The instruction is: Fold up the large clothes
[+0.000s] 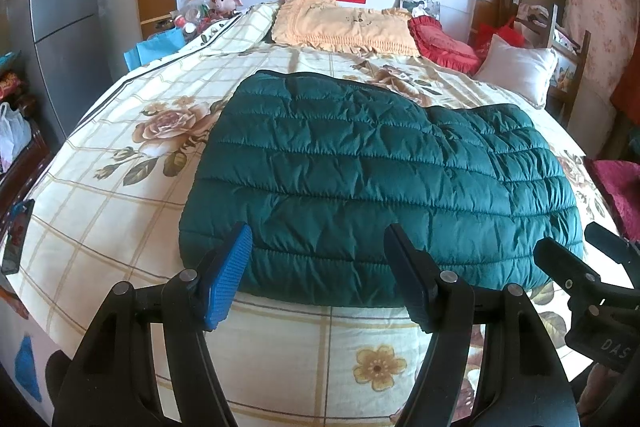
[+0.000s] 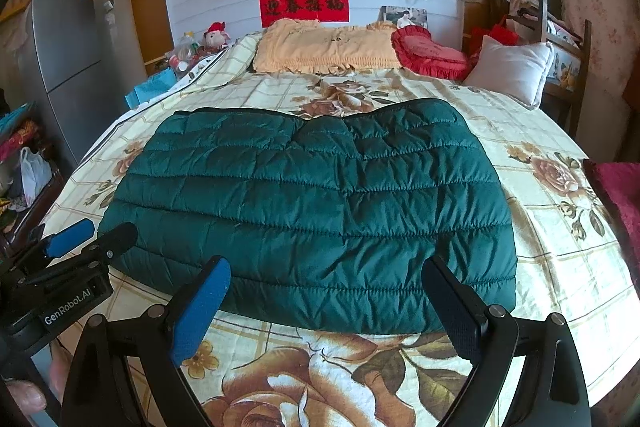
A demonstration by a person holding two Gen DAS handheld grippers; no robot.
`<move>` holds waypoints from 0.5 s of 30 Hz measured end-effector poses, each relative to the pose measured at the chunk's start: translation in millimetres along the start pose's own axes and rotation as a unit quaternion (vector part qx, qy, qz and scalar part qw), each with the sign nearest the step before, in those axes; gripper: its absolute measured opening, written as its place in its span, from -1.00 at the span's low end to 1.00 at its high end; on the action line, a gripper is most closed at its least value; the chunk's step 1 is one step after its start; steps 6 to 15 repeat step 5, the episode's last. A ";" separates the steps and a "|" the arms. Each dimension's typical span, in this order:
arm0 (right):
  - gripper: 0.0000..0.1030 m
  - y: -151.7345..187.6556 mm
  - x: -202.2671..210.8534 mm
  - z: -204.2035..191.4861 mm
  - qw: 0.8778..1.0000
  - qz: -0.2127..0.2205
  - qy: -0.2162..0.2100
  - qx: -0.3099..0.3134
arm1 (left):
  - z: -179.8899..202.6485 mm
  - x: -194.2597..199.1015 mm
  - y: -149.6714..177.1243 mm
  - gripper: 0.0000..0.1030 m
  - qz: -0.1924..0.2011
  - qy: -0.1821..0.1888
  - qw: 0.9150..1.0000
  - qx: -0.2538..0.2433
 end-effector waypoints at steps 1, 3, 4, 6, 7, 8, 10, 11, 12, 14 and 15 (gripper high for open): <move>0.85 0.1 -0.9 0.6 1.000 -0.001 0.000 0.000 | -0.5 -0.9 0.3 0.34 0.001 0.000 1.000 0.000; 0.85 1.2 -3.2 2.6 1.000 -0.004 -0.001 -0.003 | -2.0 -2.0 0.0 0.34 0.005 0.002 1.000 0.002; 0.85 1.6 -4.0 3.6 1.000 -0.005 -0.002 -0.004 | -3.3 -3.1 -0.4 0.34 0.006 0.000 1.000 0.002; 0.85 2.3 -5.2 5.5 1.000 -0.006 -0.002 -0.007 | -5.3 -4.5 -1.4 0.34 0.006 -0.001 1.000 0.001; 0.85 2.3 -5.2 5.5 1.000 -0.006 -0.002 -0.007 | -5.3 -4.5 -1.4 0.34 0.006 -0.001 1.000 0.001; 0.85 2.3 -5.2 5.5 1.000 -0.006 -0.002 -0.007 | -5.3 -4.5 -1.4 0.34 0.006 -0.001 1.000 0.001; 0.85 2.3 -5.2 5.5 1.000 -0.006 -0.002 -0.007 | -5.3 -4.5 -1.4 0.34 0.006 -0.001 1.000 0.001; 0.85 2.3 -5.2 5.5 1.000 -0.006 -0.002 -0.007 | -5.3 -4.5 -1.4 0.34 0.006 -0.001 1.000 0.001; 0.85 2.3 -5.2 5.5 1.000 -0.006 -0.002 -0.007 | -5.3 -4.5 -1.4 0.34 0.006 -0.001 1.000 0.001; 0.85 2.3 -5.2 5.5 1.000 -0.006 -0.002 -0.007 | -5.3 -4.5 -1.4 0.34 0.006 -0.001 1.000 0.001; 0.85 2.3 -5.2 5.5 1.000 -0.006 -0.002 -0.007 | -5.3 -4.5 -1.4 0.34 0.006 -0.001 1.000 0.001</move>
Point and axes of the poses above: each gripper's, at about its wrist camera, not at the fingertips, and x roughly against the way its jaws point, z to its right, y to its underside, the point moved 5 cm from there along -x, roughly the way its jaws point, and after that the axes turned 6 degrees about x, right-handed, at the moved point
